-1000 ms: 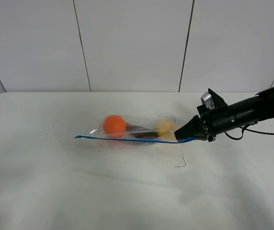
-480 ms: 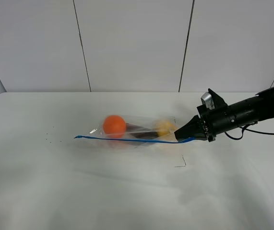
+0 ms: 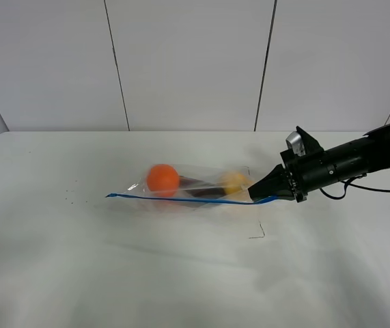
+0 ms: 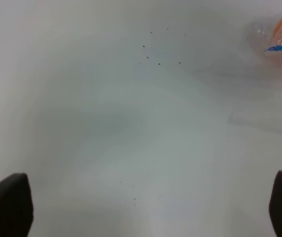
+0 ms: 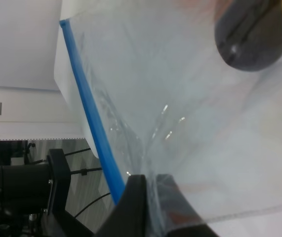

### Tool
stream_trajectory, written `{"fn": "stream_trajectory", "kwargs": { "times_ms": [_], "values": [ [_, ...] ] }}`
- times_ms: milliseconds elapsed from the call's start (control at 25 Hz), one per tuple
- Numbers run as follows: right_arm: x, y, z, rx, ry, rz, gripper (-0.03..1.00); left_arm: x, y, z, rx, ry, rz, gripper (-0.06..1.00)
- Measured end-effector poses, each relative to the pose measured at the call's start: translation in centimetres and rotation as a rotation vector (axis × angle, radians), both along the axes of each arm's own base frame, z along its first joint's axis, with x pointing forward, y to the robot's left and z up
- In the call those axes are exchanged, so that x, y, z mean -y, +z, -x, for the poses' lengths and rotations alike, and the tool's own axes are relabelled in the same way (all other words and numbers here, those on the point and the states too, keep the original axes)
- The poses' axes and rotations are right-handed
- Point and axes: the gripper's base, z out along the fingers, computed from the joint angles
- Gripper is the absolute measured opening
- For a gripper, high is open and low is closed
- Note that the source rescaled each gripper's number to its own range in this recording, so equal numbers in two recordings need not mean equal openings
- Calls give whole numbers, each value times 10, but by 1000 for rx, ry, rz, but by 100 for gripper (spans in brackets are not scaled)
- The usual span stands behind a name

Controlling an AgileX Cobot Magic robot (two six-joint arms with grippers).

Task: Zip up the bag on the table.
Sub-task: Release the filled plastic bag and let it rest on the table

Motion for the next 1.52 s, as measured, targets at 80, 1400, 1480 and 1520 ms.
{"fn": "stream_trajectory", "kwargs": {
  "times_ms": [80, 1400, 1480, 1520],
  "values": [
    [0, 0, 0, 0, 0, 0, 0, 0, 0, 0, 0, 0, 0, 100],
    [1, 0, 1, -21, 5, 14, 100, 0, 0, 0, 0, 0, 0, 100],
    [1, 3, 3, -10, 24, 33, 100, 0, 0, 0, 0, 0, 0, 100],
    [2, 7, 5, -6, 29, 44, 100, 0, 0, 0, 0, 0, 0, 100]
  ]
}}
